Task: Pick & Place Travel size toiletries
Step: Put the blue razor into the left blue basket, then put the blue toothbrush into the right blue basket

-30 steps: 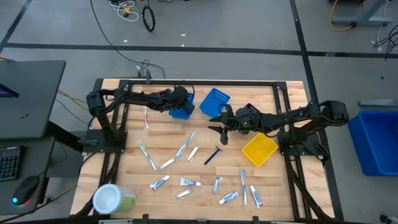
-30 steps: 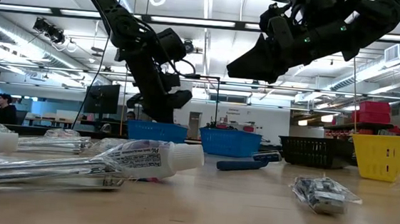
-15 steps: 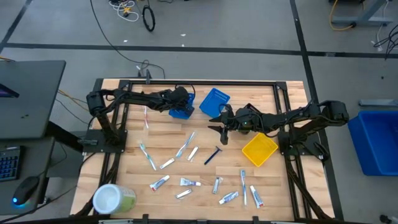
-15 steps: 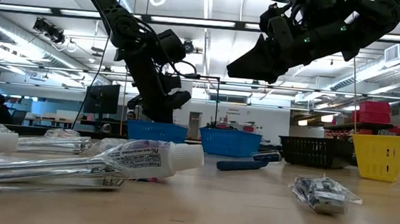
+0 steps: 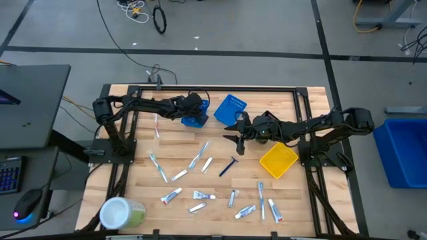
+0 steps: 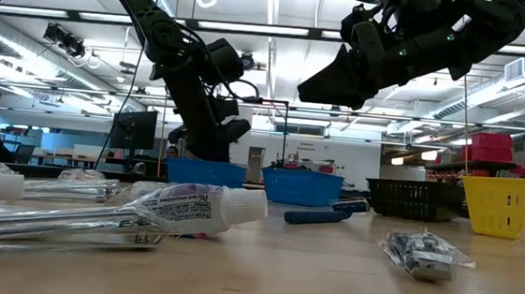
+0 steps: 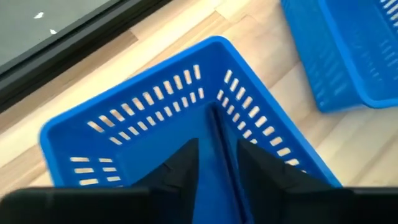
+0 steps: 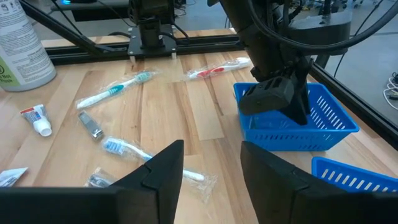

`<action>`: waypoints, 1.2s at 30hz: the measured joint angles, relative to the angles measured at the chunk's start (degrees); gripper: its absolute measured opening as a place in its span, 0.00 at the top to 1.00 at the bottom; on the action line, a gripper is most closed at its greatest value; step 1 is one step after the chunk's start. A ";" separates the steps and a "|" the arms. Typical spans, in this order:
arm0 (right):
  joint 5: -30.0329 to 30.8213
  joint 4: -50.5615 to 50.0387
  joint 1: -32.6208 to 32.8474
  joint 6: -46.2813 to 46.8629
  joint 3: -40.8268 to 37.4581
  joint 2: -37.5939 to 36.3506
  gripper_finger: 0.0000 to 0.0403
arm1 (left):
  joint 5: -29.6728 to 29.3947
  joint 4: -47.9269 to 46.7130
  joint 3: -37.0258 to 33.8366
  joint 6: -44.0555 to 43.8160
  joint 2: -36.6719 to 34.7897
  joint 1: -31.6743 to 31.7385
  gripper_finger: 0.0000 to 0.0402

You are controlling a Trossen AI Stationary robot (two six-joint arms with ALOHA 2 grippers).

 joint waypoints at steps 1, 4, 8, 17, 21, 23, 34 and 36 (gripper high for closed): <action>0.00 0.00 0.00 0.00 0.00 0.00 0.57 | -0.22 0.01 0.00 -0.01 0.00 0.00 0.66; 0.00 0.00 0.00 0.00 0.00 0.00 0.57 | -0.29 0.50 0.00 0.00 0.00 0.01 0.61; 0.00 0.00 0.00 0.00 0.00 0.00 0.59 | -0.36 2.13 0.01 0.21 0.00 0.01 0.56; -0.02 -0.18 0.00 1.56 0.00 0.00 0.62 | -0.14 -0.24 3.38 3.73 -5.87 -0.38 0.58; -0.04 -1.84 0.00 1.97 0.00 0.00 0.60 | 0.31 -0.37 4.14 6.51 -10.98 -1.87 0.59; -0.02 -3.00 0.00 1.97 -0.02 0.00 0.59 | 1.27 -1.71 4.13 8.29 -13.68 -3.02 0.60; -0.02 -5.75 0.00 1.99 -0.02 0.00 0.55 | 2.05 -17.02 4.06 7.28 -21.33 -14.48 0.61; -0.02 -5.95 0.00 1.99 -0.02 0.00 0.56 | 3.67 -17.92 3.33 5.02 -21.33 -17.17 0.61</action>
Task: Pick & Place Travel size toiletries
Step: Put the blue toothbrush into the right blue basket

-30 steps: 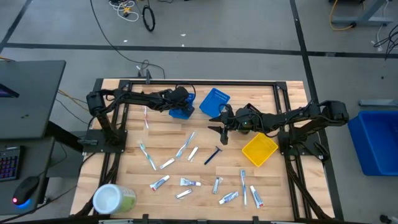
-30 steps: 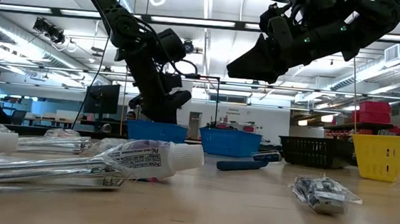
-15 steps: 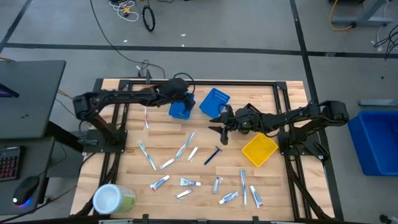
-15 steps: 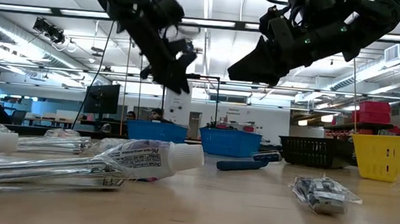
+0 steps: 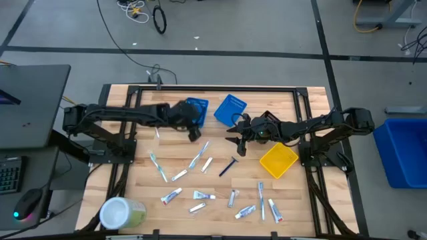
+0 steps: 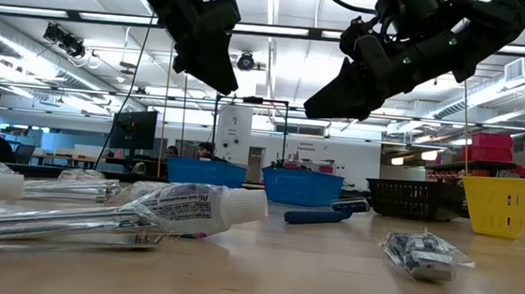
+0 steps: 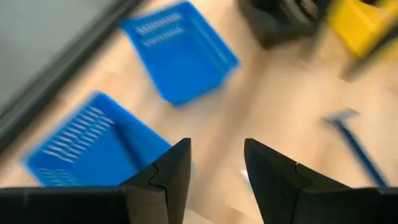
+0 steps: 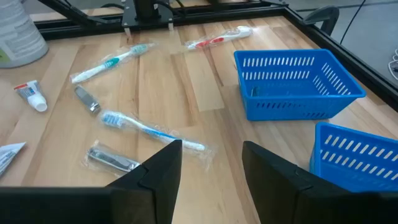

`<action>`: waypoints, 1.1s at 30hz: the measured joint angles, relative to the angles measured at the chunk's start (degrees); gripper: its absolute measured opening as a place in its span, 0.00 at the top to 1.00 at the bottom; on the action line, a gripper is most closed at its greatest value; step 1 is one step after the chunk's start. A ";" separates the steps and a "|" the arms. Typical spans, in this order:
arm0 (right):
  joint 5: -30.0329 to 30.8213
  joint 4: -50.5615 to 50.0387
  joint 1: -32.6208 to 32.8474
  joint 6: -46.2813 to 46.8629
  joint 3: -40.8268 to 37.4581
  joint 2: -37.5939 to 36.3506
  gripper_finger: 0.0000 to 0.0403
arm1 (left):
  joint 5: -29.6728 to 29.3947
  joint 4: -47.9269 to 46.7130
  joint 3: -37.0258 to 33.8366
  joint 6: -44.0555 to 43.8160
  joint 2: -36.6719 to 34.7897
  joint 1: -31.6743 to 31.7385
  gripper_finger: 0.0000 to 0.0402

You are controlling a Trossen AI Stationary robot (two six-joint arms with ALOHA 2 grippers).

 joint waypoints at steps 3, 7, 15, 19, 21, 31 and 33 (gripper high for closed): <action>0.00 -0.04 0.00 0.00 0.00 0.00 0.58 | 1.17 0.92 -2.77 -4.16 0.02 -4.04 0.61; 0.00 -0.04 0.01 0.01 0.00 0.00 0.60 | -0.29 2.30 -6.27 -12.50 0.02 -8.55 0.61; 0.00 -0.03 0.00 0.00 0.00 0.00 0.63 | -0.99 14.81 -16.57 -21.57 0.04 -14.70 0.61; 0.00 -0.04 0.02 0.00 0.00 0.00 0.64 | -2.25 24.15 -22.24 -21.66 0.07 -16.35 0.61; 0.00 -0.02 0.02 0.00 0.00 0.00 0.64 | -2.97 27.76 -24.69 -21.81 0.07 -16.73 0.61; 0.00 0.03 0.02 0.00 0.00 0.00 0.59 | -6.06 32.25 -27.80 -21.66 3.33 -17.31 0.61; 0.00 0.03 0.02 0.03 0.00 0.00 0.58 | -5.16 34.63 -27.07 -20.36 6.42 -17.46 0.61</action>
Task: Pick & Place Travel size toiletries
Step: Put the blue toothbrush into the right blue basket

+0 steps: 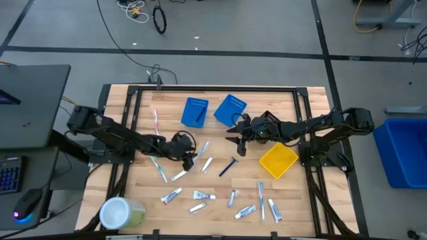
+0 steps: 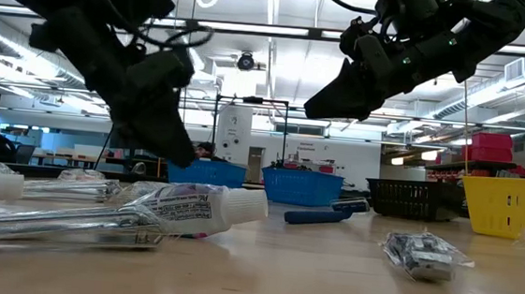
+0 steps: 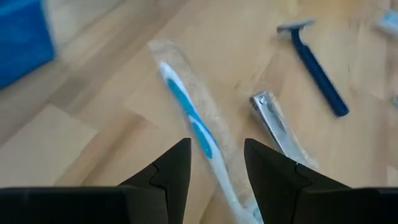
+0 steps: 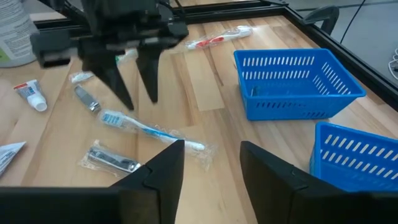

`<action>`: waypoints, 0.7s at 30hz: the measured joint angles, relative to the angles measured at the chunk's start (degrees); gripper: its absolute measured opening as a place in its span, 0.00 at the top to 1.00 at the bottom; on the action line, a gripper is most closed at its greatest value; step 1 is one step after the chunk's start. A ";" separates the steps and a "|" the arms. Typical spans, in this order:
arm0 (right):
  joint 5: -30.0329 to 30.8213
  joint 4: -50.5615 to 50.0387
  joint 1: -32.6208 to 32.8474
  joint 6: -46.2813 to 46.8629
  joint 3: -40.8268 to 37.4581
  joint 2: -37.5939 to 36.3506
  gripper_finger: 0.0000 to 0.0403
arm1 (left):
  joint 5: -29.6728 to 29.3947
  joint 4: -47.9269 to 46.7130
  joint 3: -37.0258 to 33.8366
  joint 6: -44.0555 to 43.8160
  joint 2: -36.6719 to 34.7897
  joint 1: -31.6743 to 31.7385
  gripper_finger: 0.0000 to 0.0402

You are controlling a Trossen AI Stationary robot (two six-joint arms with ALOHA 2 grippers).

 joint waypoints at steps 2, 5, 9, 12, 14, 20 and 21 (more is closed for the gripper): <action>0.00 0.16 0.00 0.44 0.00 0.00 0.58 | -0.18 -0.02 1.22 0.37 2.97 -0.17 0.61; 0.00 0.14 0.00 2.09 0.00 0.00 0.57 | 0.75 0.07 3.06 1.02 6.24 -0.16 0.61; 0.00 -0.01 0.00 2.10 0.00 0.00 0.57 | 1.28 -0.46 4.73 1.42 9.71 -0.18 0.61; 0.00 -0.02 0.00 2.09 0.00 0.00 0.56 | 0.70 0.34 5.49 0.64 11.91 -0.16 0.63; 0.00 -0.07 0.00 2.10 0.00 0.00 0.56 | 0.50 0.48 5.59 -0.35 12.69 0.03 0.66; 0.00 -0.06 0.00 2.11 0.00 0.02 0.58 | -1.54 1.65 5.46 -4.02 12.79 0.02 0.89; 0.00 -0.06 0.00 2.10 0.00 0.02 0.59 | -1.76 1.61 5.43 -3.98 12.45 0.02 0.92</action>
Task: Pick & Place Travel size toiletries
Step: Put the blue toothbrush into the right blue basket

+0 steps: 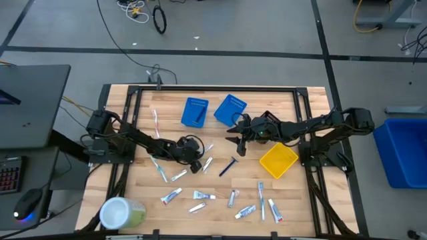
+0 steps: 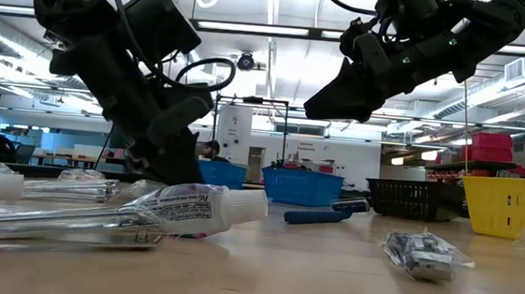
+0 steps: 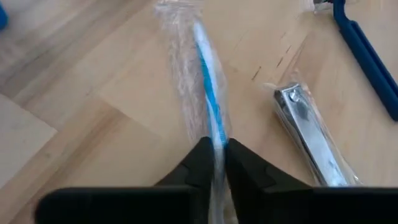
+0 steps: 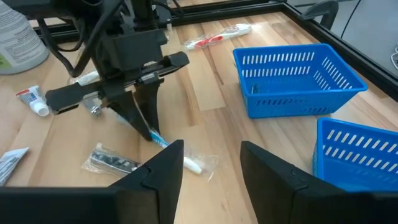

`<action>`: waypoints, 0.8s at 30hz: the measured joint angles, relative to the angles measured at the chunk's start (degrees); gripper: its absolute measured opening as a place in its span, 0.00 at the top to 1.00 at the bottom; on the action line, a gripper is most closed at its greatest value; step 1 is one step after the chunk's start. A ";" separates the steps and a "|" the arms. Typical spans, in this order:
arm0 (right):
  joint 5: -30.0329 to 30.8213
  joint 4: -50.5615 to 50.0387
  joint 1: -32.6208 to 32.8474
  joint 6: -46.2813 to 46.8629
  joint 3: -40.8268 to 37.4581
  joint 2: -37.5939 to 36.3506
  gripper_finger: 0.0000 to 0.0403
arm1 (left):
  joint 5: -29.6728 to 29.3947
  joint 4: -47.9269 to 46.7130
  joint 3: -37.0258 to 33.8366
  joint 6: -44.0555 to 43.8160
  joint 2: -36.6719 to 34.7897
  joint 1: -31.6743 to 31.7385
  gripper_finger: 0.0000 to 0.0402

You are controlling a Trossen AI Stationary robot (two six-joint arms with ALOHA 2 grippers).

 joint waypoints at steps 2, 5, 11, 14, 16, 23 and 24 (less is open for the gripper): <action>0.00 0.00 0.00 -0.01 0.00 0.00 0.60 | -1.11 -1.11 0.25 1.09 -1.02 0.00 0.94; 0.00 -0.08 0.00 -0.01 0.00 0.00 0.61 | -4.61 -1.02 2.02 3.32 -3.34 0.04 0.94; -4.04 -7.74 0.00 0.41 -0.01 -6.27 0.64 | -8.67 -2.75 8.21 10.40 -5.76 3.14 0.94; -2.89 -18.08 0.04 0.43 0.02 -13.04 0.64 | -8.92 -2.32 11.93 15.84 -5.72 5.76 0.94; -0.54 -25.35 0.01 1.39 0.02 -17.63 0.65 | -8.54 -1.77 13.81 20.30 -5.70 7.59 0.94; 10.79 -33.38 -0.05 7.80 -2.02 -23.88 0.67 | -0.87 5.77 18.75 29.81 -4.35 15.25 0.93; 12.14 -33.61 -0.04 7.13 -2.35 -23.85 0.67 | 1.09 7.81 19.08 30.89 -3.36 16.14 0.94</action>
